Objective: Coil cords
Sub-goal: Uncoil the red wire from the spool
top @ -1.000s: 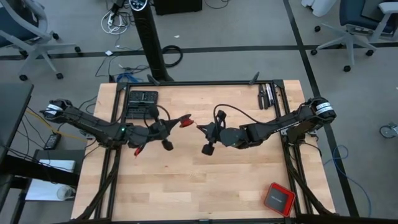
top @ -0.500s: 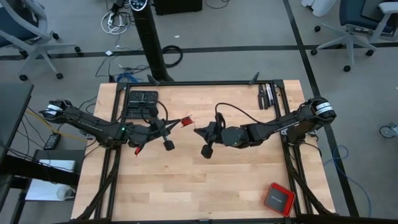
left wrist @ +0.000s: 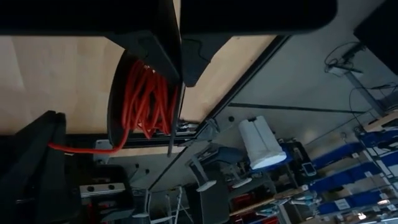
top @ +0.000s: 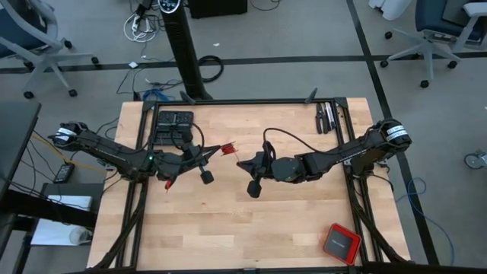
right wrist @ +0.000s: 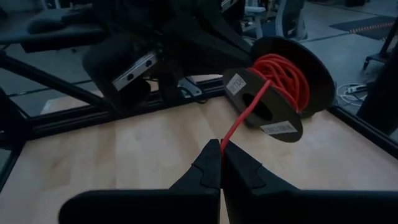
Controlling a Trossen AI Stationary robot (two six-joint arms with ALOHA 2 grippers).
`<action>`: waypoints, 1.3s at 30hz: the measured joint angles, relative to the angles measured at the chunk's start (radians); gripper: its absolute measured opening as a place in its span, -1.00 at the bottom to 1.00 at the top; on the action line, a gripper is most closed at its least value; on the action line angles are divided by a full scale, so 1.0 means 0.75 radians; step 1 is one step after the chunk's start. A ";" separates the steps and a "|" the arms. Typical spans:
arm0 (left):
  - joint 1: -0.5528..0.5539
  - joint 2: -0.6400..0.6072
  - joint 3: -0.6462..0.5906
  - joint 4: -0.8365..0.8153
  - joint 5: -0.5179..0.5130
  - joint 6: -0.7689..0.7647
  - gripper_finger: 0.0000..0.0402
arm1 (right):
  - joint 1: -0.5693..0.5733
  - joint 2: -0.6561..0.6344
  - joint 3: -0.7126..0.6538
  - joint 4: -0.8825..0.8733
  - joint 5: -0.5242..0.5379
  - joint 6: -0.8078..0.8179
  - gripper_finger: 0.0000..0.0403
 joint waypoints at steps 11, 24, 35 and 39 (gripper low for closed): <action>0.044 0.000 0.000 0.054 -0.047 0.001 -1.00 | -0.001 0.000 0.001 0.145 -0.010 -0.085 -1.00; 0.069 0.001 0.000 0.169 -0.086 0.000 -1.00 | 0.003 0.000 0.001 0.264 -0.005 -0.236 -1.00; 0.069 0.000 0.000 0.212 -0.083 0.005 -1.00 | 0.015 0.000 0.001 0.338 -0.100 -0.265 -1.00; 0.070 0.000 0.000 0.253 -0.070 -0.024 -1.00 | -0.006 0.000 0.001 0.344 -0.124 -0.252 -1.00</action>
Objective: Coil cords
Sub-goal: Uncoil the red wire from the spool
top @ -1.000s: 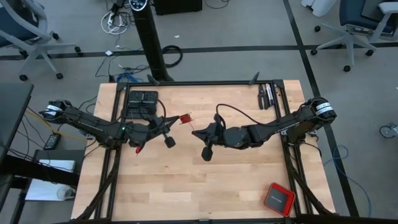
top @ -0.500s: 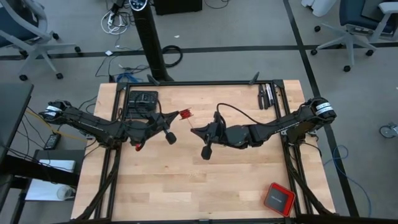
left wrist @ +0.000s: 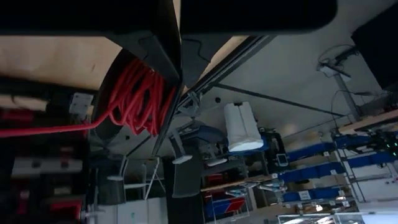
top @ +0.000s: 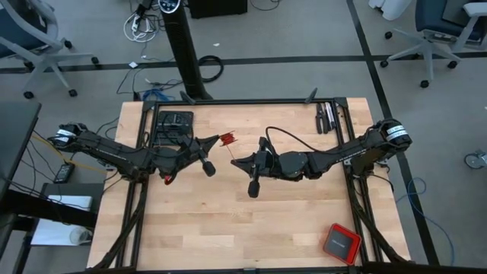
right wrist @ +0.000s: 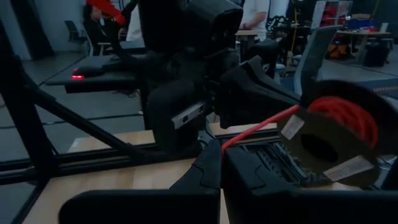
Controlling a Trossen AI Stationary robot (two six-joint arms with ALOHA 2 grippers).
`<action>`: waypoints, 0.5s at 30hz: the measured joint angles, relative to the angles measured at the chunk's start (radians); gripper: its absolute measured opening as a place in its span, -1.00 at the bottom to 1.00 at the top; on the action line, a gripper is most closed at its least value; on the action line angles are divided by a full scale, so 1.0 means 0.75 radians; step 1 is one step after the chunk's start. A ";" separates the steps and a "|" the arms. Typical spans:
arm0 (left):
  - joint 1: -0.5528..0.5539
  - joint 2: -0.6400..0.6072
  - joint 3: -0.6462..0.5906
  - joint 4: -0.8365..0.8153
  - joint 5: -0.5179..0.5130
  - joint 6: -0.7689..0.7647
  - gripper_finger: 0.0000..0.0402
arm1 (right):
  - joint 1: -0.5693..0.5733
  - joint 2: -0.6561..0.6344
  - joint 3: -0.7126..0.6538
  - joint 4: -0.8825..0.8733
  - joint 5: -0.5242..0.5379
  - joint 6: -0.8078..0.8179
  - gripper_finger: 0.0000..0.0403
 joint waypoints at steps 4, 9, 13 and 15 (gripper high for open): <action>0.001 0.000 0.000 0.069 0.051 -0.020 -1.00 | -0.019 0.000 0.000 0.038 -0.065 0.008 -1.00; 0.002 0.000 0.000 0.080 0.060 -0.047 -1.00 | -0.044 0.035 0.011 0.059 -0.110 0.007 -1.00; 0.005 -0.002 0.000 0.157 0.045 -0.011 -1.00 | -0.066 0.146 0.094 -0.015 -0.147 0.008 -1.00; 0.004 -0.002 0.000 0.195 0.056 0.028 -1.00 | -0.064 0.186 0.133 -0.033 -0.110 -0.024 -1.00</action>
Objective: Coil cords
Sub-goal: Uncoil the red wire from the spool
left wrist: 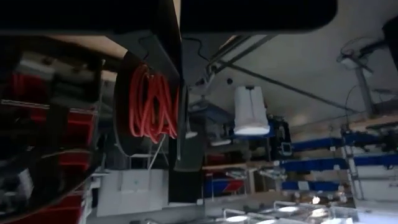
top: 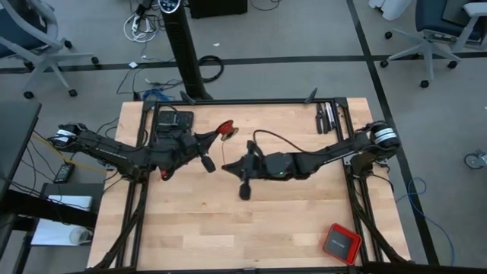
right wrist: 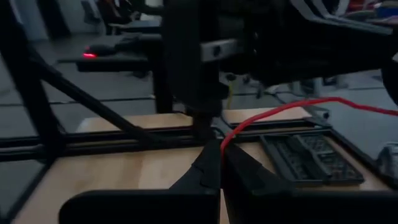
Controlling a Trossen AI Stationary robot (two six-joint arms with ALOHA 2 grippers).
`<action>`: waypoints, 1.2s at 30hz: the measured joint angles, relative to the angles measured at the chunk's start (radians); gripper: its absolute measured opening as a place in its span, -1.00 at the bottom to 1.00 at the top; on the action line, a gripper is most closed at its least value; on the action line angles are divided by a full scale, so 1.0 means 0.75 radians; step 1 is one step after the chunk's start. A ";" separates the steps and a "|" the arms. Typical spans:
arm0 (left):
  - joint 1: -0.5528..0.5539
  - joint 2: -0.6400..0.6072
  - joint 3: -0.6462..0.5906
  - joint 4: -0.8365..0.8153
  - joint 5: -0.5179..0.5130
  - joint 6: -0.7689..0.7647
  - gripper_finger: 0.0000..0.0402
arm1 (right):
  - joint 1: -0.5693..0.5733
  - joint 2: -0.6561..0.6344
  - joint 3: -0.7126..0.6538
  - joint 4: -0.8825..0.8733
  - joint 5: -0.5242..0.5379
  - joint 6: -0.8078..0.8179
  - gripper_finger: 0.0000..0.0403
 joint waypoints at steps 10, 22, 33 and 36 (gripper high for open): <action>-0.002 0.001 0.000 0.088 0.094 0.059 -1.00 | -0.006 0.044 0.020 -0.122 0.114 0.040 -1.00; -0.003 0.002 0.000 0.060 0.142 0.062 -1.00 | -0.045 0.049 -0.033 -0.277 0.338 0.098 -1.00; 0.017 0.000 0.000 -0.279 0.067 0.247 -1.00 | 0.008 -0.091 -0.035 -0.754 0.716 0.275 -1.00; 0.038 0.000 0.000 -0.378 0.051 0.275 -1.00 | 0.041 -0.117 -0.035 -0.808 0.821 0.314 -1.00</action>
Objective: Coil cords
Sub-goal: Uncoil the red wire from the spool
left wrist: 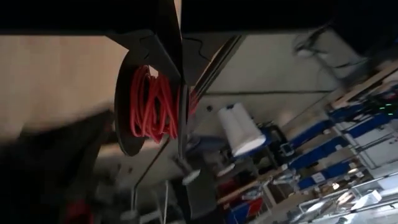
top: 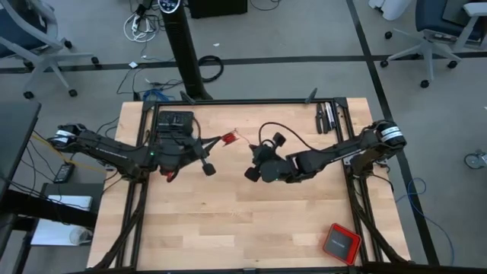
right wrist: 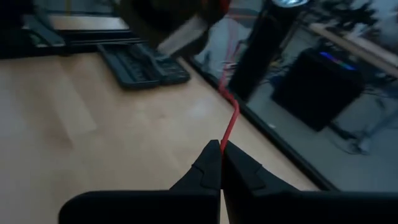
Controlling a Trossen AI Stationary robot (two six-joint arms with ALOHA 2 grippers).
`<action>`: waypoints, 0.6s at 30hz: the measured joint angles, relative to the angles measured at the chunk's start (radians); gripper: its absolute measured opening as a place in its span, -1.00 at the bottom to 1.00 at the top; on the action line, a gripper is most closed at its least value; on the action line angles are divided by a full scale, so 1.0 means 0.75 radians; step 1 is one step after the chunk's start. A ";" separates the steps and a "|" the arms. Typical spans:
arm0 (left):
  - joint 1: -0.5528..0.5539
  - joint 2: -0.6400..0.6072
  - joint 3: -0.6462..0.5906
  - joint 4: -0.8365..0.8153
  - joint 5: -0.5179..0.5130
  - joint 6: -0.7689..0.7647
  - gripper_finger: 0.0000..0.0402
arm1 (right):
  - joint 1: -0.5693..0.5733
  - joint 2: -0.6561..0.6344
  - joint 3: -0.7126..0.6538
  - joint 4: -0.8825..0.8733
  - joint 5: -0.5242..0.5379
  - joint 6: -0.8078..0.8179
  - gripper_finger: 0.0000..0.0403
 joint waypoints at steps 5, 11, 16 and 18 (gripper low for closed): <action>0.026 0.000 0.000 -0.142 -0.002 0.028 -1.00 | 0.072 -0.005 0.000 -0.016 0.250 -0.009 -1.00; 0.042 0.001 0.000 -0.229 -0.040 0.036 -1.00 | 0.139 -0.006 0.000 -0.031 0.404 -0.032 -1.00; 0.073 0.000 0.000 -0.249 -0.077 0.026 -1.00 | 0.188 -0.006 0.000 0.014 0.379 -0.062 -1.00; 0.080 0.000 0.000 -0.245 -0.118 0.000 -1.00 | 0.206 -0.006 0.000 0.058 0.317 -0.103 -1.00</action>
